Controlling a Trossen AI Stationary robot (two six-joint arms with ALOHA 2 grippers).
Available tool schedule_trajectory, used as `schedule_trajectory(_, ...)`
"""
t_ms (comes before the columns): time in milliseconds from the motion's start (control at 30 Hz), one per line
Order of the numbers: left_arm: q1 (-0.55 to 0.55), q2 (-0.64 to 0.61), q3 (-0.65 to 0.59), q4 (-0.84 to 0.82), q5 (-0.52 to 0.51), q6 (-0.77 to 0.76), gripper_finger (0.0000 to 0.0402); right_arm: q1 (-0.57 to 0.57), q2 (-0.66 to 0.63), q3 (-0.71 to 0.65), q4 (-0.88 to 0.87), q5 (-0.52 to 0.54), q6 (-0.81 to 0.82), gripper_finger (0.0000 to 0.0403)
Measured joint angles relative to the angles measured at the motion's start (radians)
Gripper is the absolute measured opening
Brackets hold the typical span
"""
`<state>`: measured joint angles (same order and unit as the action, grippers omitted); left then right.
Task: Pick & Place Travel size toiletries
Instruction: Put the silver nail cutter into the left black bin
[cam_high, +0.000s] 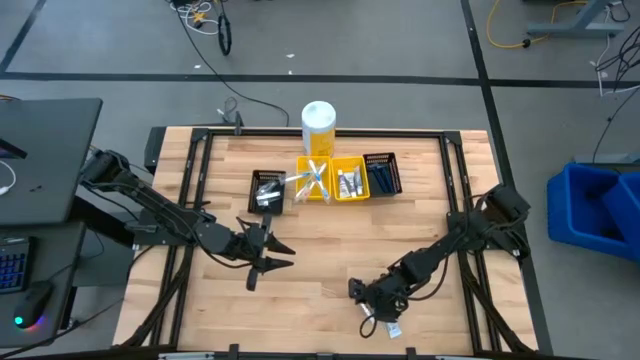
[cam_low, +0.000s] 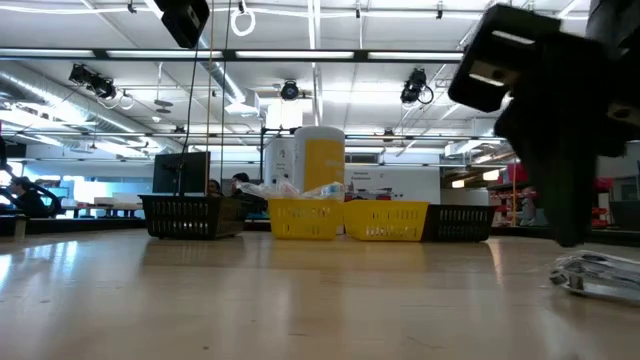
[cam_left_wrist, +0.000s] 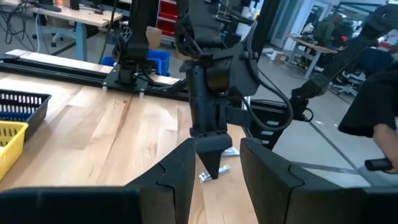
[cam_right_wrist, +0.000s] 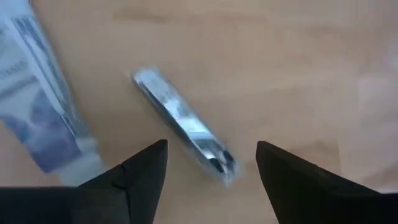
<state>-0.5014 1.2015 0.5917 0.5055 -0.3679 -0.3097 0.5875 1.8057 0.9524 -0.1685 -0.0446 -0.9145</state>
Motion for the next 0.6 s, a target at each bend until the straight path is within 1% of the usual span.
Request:
schedule_trajectory(167, 0.0, 0.0, 0.0, 0.003, 0.029, 0.0, 0.0134, 0.001, 0.028, 0.002, 0.031, -0.029, -0.012, 0.0239)
schedule_trajectory(333, 0.0, 0.0, 0.0, 0.006, 0.041, -0.001, 0.0134, -0.005, 0.035, 0.002, 0.041, -0.061, -0.036, 0.0216)
schedule_trajectory(600, 0.0, 0.0, 0.0, 0.01, 0.041, -0.001, 0.0134, -0.028, 0.037, 0.002, 0.036, -0.061, -0.01, 0.0151)
